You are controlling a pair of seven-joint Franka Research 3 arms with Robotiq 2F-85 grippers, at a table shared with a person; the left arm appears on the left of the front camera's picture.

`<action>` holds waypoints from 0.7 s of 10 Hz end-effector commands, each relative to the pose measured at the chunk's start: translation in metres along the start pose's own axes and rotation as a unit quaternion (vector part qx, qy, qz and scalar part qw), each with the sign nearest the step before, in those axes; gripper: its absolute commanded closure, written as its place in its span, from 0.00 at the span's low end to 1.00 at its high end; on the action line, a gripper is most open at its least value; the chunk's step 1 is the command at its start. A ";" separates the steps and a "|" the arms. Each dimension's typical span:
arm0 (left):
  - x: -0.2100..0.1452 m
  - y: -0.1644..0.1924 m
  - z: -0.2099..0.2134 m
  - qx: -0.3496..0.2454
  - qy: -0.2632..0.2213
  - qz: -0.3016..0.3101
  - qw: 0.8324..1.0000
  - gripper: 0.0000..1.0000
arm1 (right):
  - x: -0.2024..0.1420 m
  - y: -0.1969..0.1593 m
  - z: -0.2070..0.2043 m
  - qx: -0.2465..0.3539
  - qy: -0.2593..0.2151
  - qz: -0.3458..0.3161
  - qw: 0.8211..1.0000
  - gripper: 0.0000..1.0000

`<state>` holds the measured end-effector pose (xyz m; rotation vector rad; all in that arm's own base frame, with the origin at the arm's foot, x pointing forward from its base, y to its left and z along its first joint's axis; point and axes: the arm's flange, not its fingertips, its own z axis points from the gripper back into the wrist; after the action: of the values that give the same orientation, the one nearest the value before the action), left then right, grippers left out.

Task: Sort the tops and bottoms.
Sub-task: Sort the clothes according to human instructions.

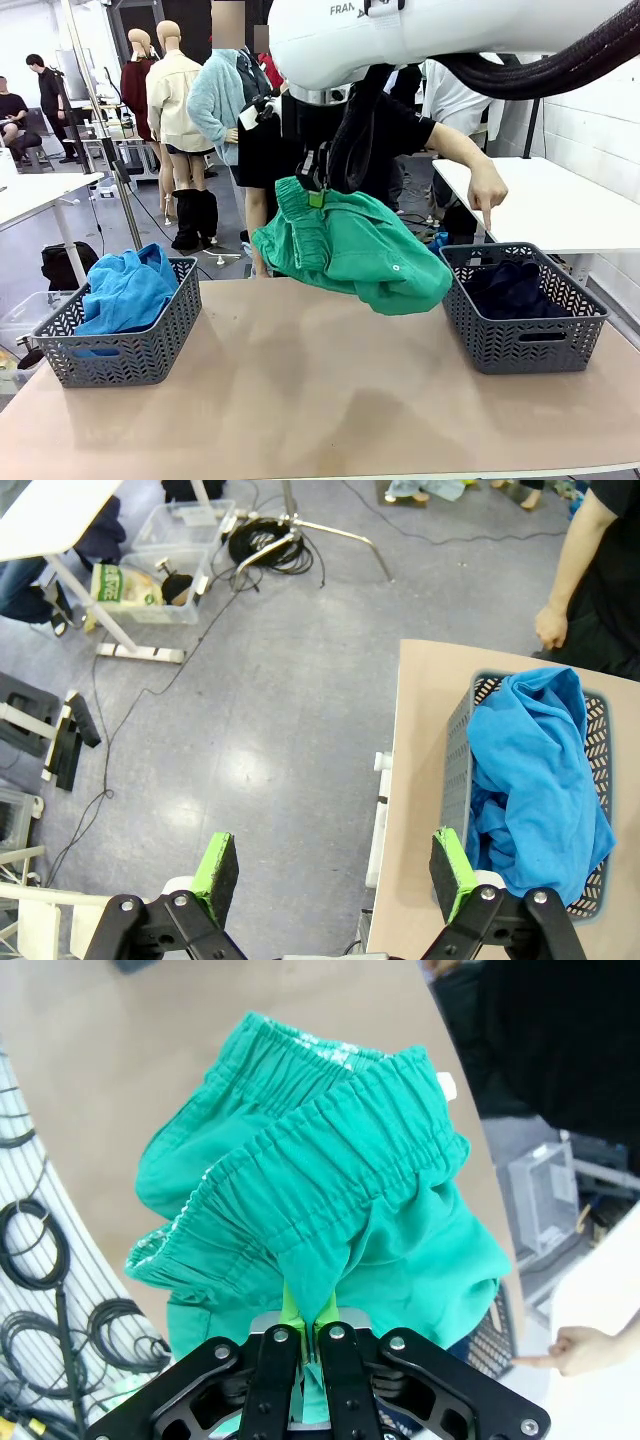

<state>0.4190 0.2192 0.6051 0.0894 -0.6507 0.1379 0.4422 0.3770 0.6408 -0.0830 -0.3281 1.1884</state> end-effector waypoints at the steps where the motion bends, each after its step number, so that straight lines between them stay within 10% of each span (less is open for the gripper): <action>1: -0.002 0.001 0.001 0.008 0.007 -0.004 1.000 0.00 | -0.031 -0.017 0.029 -0.063 0.015 -0.062 0.996 1.00; 7: -0.002 0.001 0.001 0.008 0.007 -0.004 1.000 0.00 | -0.171 -0.119 0.038 -0.123 -0.001 -0.275 0.953 1.00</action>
<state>0.4188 0.2197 0.6048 0.0897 -0.6500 0.1391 0.4799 0.1804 0.6883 -0.2097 -0.4739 0.6621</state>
